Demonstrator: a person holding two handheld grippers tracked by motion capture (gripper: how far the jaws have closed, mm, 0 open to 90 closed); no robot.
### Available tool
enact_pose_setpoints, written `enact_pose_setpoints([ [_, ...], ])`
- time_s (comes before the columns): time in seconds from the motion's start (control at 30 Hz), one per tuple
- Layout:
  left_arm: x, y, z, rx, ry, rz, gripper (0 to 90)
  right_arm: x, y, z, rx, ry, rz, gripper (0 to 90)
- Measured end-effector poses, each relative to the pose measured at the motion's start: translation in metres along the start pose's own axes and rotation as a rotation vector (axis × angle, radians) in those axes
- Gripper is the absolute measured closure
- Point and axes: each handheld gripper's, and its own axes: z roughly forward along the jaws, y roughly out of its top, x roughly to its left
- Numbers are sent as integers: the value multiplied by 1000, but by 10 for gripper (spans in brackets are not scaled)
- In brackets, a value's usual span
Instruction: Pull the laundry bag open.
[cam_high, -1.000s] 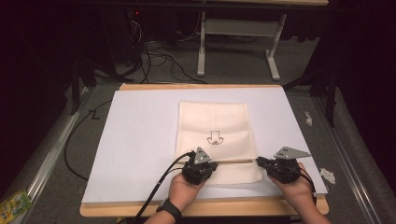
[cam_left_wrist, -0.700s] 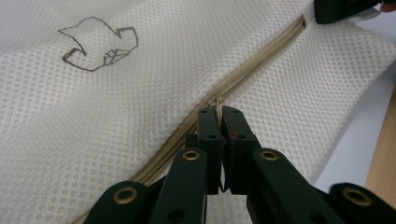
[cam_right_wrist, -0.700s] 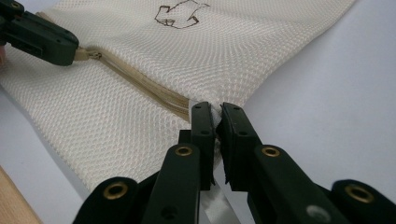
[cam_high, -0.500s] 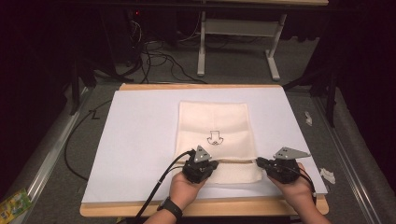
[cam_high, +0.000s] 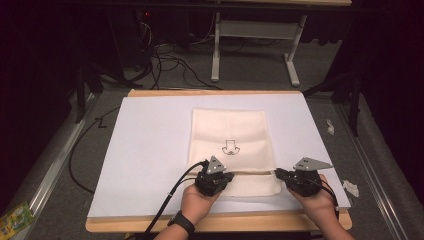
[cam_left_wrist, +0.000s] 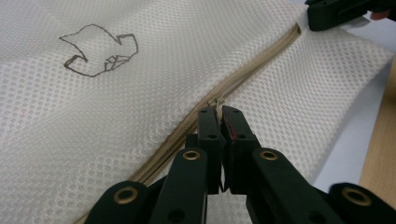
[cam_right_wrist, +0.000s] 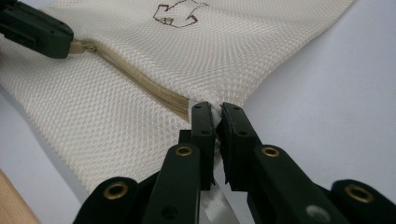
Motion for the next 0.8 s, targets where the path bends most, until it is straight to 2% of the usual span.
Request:
enact_pose_setpoints([
  [0.1,3,-2,-1,4,-7,-6,880,0,1,0,-4,5,5,857],
  [0.13,5,-4,-1,14,-11,-24,880,1,2,0,-4,9,1,859],
  [0.2,7,-5,-1,18,-2,-31,881,1,2,0,-5,2,-3,859],
  [0.23,11,-6,-2,14,-20,-42,881,1,2,-1,-7,-6,-7,859],
  [0.27,12,-7,-3,19,-8,-46,881,0,2,0,-4,-7,-3,860],
  [0.33,14,-8,-5,23,-16,-42,881,-1,2,1,-4,6,1,860],
  [0.4,15,-8,-7,34,10,-43,882,1,2,2,1,-1,-9,861],
  [0.43,15,-8,-7,34,10,-43,882,1,2,2,1,-1,-9,861],
  [0.5,24,-12,-12,39,6,-70,882,-2,2,1,-1,-24,7,861],
  [0.53,24,-12,-12,39,6,-70,882,-2,2,1,-1,-24,7,861],
  [0.57,25,-13,-13,41,10,-80,882,-4,2,0,-6,-1,16,862],
  [0.63,24,-14,-16,56,16,-65,882,0,2,2,5,-4,-7,862],
  [0.8,26,-9,-23,74,28,-43,882,3,5,4,10,4,-15,863],
])
